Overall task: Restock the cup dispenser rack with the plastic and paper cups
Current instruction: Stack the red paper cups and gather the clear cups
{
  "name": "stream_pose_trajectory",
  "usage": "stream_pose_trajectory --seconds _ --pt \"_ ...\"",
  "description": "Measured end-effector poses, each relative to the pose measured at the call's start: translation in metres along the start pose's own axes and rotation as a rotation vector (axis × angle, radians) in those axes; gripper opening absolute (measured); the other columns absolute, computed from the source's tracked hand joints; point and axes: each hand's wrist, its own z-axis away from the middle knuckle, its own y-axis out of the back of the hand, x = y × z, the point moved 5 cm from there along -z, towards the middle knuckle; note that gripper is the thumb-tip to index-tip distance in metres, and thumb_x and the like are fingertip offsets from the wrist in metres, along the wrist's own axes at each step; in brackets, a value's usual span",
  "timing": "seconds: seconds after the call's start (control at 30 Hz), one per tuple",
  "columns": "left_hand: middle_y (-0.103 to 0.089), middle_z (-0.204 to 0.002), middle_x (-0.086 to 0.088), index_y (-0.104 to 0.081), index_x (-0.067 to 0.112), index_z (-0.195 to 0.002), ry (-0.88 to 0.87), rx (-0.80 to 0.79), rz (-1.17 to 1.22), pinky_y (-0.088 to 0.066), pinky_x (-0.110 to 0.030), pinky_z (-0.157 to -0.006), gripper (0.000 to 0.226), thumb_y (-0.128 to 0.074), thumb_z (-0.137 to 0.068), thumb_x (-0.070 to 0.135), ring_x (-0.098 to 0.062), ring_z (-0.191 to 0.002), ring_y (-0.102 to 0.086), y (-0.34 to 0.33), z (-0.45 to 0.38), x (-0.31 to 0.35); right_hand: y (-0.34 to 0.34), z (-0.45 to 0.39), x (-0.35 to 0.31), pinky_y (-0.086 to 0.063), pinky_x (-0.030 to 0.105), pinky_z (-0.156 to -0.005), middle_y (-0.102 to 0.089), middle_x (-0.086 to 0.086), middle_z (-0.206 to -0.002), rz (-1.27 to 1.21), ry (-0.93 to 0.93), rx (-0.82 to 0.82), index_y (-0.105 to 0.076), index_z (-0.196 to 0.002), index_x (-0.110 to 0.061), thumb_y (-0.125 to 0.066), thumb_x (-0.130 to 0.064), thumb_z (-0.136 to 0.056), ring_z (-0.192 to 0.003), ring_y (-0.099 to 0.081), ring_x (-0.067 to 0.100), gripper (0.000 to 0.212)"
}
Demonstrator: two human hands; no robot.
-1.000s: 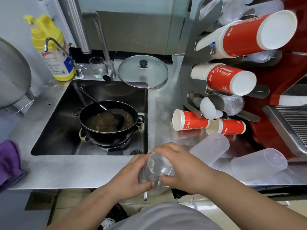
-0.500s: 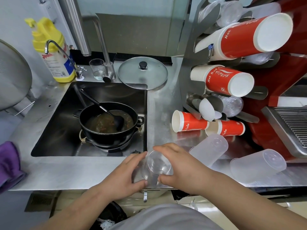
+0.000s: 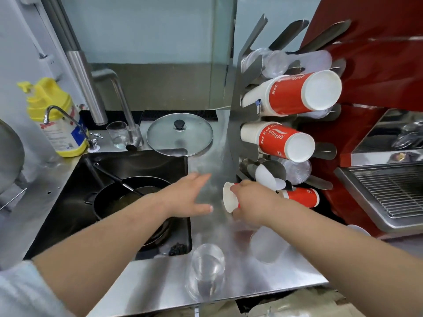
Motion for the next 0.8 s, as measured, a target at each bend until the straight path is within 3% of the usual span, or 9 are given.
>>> stream_pose_trajectory --seconds 0.2,0.37,0.53,0.67,0.8 --pt "-0.017 -0.162 -0.011 0.002 0.015 -0.158 -0.032 -0.068 -0.115 -0.027 -0.042 -0.119 0.121 -0.074 -0.074 0.057 -0.027 -0.149 -0.021 -0.028 -0.043 0.021 -0.028 -0.016 -0.006 -0.042 0.042 -0.094 -0.035 0.019 -0.138 0.028 -0.113 -0.075 -0.022 -0.142 -0.003 -0.060 -0.019 -0.087 -0.123 -0.044 0.034 0.069" --pt "-0.012 -0.164 -0.005 0.000 0.016 -0.158 -0.061 0.014 -0.040 -0.017 -0.038 -0.123 0.121 -0.077 -0.073 0.055 -0.022 -0.151 -0.015 -0.048 -0.056 0.019 -0.038 -0.018 -0.001 -0.027 0.044 -0.109 -0.008 0.022 -0.155 0.027 -0.227 -0.084 0.001 -0.148 0.003 -0.060 -0.019 -0.089 -0.143 -0.016 0.033 0.087" --pt "-0.018 -0.162 -0.007 -0.009 0.016 -0.158 -0.046 0.039 0.106 -0.024 -0.040 -0.121 0.125 -0.061 -0.056 0.066 -0.025 -0.150 -0.021 -0.066 -0.072 0.013 -0.041 -0.029 -0.001 -0.024 0.044 -0.112 -0.012 0.020 -0.154 -0.092 -0.265 -0.068 -0.003 -0.148 0.001 -0.053 -0.012 -0.090 -0.142 -0.018 0.032 0.078" --pt "-0.037 -0.147 -0.005 -0.034 0.015 -0.148 -0.044 0.114 0.229 -0.040 -0.039 -0.111 0.106 -0.056 -0.055 0.063 -0.024 -0.137 -0.042 -0.069 -0.075 0.012 -0.038 -0.030 -0.004 -0.026 0.040 -0.109 -0.023 0.020 -0.149 -0.062 -0.213 -0.045 -0.011 -0.147 0.003 -0.050 -0.010 -0.091 -0.135 -0.027 0.033 0.069" --pt "-0.042 -0.138 0.000 -0.039 0.020 -0.142 -0.046 0.072 0.252 -0.042 -0.029 -0.104 0.095 -0.076 -0.060 0.049 -0.016 -0.128 -0.048 -0.061 -0.066 0.001 -0.044 -0.037 -0.004 -0.035 0.039 -0.105 -0.036 0.015 -0.137 -0.141 -0.151 0.009 -0.026 -0.142 -0.004 -0.059 -0.009 -0.082 -0.123 -0.038 0.033 0.069"
